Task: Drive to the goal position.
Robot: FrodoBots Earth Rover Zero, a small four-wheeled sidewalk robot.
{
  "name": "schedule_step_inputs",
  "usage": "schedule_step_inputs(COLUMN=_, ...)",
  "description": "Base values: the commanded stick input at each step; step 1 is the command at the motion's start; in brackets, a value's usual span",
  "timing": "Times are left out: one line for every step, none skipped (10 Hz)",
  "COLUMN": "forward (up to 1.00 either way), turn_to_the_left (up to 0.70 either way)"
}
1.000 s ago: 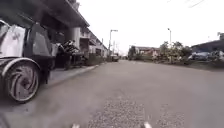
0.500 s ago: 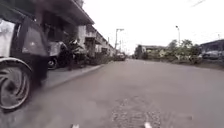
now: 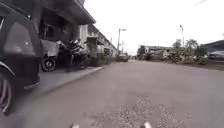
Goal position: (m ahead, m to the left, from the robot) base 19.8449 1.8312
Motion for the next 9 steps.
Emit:
schedule_step_inputs(forward=0.7, turn_to_the_left=-0.35)
schedule_step_inputs(forward=0.7, turn_to_the_left=-0.35)
schedule_step_inputs(forward=0.7, turn_to_the_left=-0.34)
schedule_step_inputs(forward=0.7, turn_to_the_left=-0.31)
schedule_step_inputs(forward=0.7, turn_to_the_left=0.05)
schedule_step_inputs(forward=0.7, turn_to_the_left=0.09)
schedule_step_inputs(forward=0.7, turn_to_the_left=0.04)
schedule_step_inputs(forward=0.7, turn_to_the_left=0.0)
schedule_step_inputs(forward=0.7, turn_to_the_left=0.0)
